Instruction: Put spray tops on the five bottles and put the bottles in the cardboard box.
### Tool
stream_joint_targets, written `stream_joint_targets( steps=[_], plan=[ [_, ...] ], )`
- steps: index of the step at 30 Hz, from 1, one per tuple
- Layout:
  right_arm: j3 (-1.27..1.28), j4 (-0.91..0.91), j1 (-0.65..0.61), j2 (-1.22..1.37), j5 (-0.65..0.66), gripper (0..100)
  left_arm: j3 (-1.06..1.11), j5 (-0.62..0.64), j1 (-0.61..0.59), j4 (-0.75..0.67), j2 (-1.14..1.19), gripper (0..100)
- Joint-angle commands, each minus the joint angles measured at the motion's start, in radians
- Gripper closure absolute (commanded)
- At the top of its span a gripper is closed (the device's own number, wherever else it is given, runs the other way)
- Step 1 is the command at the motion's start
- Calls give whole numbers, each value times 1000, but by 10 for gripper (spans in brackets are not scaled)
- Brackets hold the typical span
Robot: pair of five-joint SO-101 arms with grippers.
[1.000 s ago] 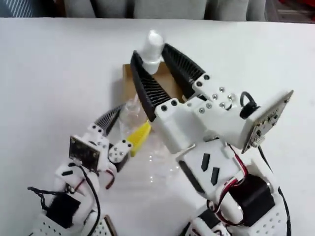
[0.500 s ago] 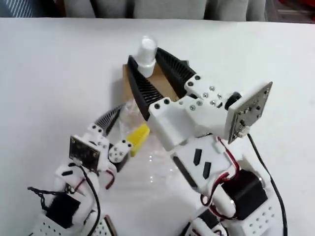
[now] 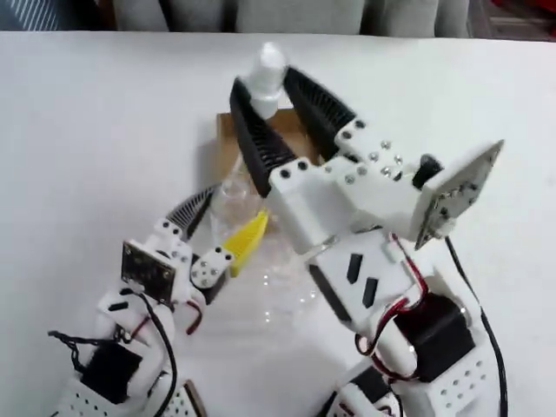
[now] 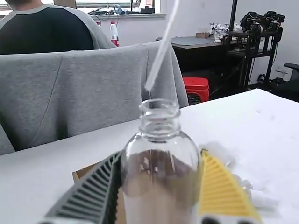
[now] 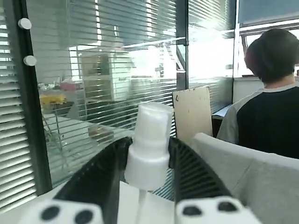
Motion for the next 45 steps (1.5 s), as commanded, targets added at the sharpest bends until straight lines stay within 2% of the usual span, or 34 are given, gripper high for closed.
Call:
stream_joint_targets(
  steps=[1, 18, 25, 31, 37, 42, 45],
  plan=[
    [-71, 18, 24, 42, -2, 984, -6, 6, 15, -12, -12, 978],
    [-60, 124, 18, 48, -9, 984, -5, 6, 8, -12, -12, 978],
    [43, 110, 16, 42, -9, 984, -5, 6, 8, -12, -12, 978],
    [-100, 58, 24, 45, -2, 984, -5, 6, 8, -12, -12, 978],
    [-258, 183, 19, 97, -8, 984, -3, 6, 8, -12, -12, 978],
    [-261, 232, 16, 102, -11, 984, -3, 6, 8, -12, -12, 978],
    [-261, 246, 16, 108, -66, 984, -3, 6, 8, -12, -12, 978]
  ],
)
